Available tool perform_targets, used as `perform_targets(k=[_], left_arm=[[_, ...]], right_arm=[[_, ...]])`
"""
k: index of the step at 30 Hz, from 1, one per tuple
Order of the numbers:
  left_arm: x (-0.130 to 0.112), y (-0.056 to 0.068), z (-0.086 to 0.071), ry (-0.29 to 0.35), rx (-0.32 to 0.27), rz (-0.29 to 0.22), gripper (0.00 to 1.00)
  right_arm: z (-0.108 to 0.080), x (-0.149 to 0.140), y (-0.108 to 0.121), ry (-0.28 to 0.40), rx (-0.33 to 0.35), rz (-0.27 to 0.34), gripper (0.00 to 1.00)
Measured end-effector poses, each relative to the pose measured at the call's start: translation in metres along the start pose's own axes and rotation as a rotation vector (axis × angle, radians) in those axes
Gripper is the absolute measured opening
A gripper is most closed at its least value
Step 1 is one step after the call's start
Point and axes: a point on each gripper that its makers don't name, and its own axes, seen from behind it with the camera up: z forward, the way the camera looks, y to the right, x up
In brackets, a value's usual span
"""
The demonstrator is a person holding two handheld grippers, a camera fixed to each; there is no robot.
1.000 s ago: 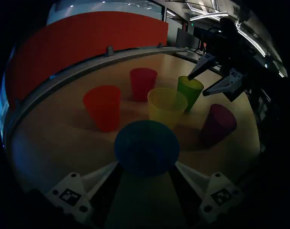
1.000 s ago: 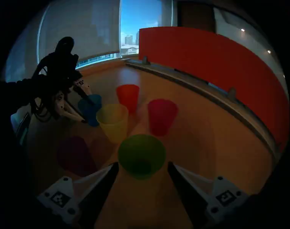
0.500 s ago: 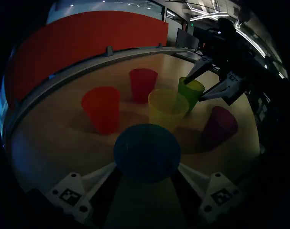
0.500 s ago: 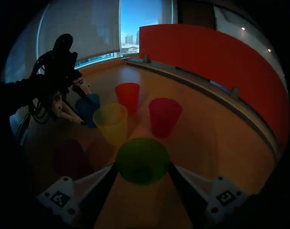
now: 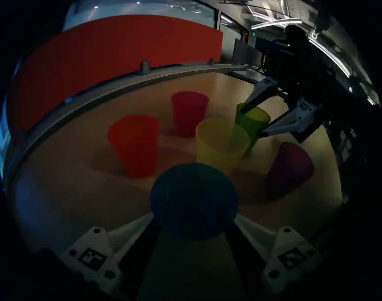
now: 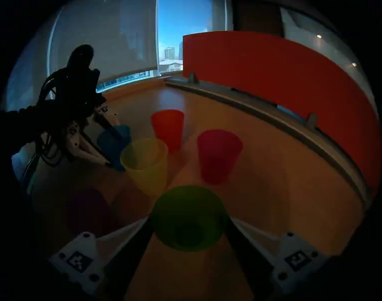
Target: Pour water
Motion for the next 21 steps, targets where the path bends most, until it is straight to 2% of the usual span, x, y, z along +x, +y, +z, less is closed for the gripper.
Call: perform_targets(k=[2, 6, 17, 21], left_arm=[[0.0, 0.0, 0.0, 0.001, 0.001, 0.002, 0.79], [0.001, -0.001, 0.001, 0.008, 0.002, 0.011, 0.79], [0.003, 0.0, -0.001, 0.019, -0.005, 0.002, 0.78], [0.008, -0.001, -0.003, 0.044, 0.001, -0.011, 0.78]], right_arm=[[0.001, -0.001, 0.001, -0.002, -0.002, 0.003, 0.99], [0.003, -0.003, 0.002, -0.002, -0.003, 0.009, 0.9], [-0.002, -0.004, 0.002, 0.007, -0.005, -0.001, 0.89], [-0.008, -0.003, 0.001, 0.012, -0.006, -0.003, 0.89]])
